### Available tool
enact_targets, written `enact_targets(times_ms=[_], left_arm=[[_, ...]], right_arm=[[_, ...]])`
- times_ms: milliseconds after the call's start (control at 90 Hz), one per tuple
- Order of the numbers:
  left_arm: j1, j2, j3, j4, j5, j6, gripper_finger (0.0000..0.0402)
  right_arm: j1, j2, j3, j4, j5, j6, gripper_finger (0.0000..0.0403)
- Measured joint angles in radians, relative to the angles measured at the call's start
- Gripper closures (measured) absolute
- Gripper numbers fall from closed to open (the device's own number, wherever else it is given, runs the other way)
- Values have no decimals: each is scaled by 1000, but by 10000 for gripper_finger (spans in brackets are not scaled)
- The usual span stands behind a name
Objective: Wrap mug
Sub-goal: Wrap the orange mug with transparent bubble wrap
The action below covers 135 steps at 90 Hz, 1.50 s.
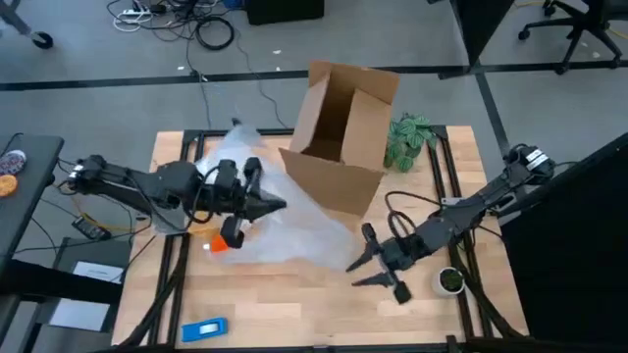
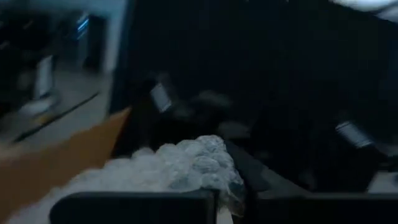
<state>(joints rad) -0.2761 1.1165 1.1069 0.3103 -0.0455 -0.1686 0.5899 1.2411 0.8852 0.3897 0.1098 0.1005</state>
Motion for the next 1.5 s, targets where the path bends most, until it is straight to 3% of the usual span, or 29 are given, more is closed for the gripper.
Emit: enact_targets(times_ms=[111,222,444,633,822,900,989,1122,1367,1500], left_arm=[[-1,55,0,138,94,9,402],[-1,76,0,107,73,61,402],[-19,73,0,-385,-189,103,402],[-51,133,0,-751,-471,-1,402],[-46,224,0,-957,-720,-106,402],[-36,266,0,-1023,-768,-163,402],[-25,317,0,-1088,-755,-232,402],[-34,389,0,-1128,-641,-274,402],[-106,427,1,-1026,-399,-241,402],[-155,425,41,-928,-350,-171,402]], right_arm=[[37,-55,0,-4,-77,0,275],[78,-100,0,-50,-88,1,275],[111,-102,0,-183,43,93,275],[57,36,0,-190,221,186,275],[-54,286,0,7,157,257,275],[-88,359,0,102,113,269,275],[-114,422,0,189,104,284,277],[-133,493,2,234,104,340,282],[-87,540,53,234,43,413,291],[-27,496,77,228,31,373,291]])
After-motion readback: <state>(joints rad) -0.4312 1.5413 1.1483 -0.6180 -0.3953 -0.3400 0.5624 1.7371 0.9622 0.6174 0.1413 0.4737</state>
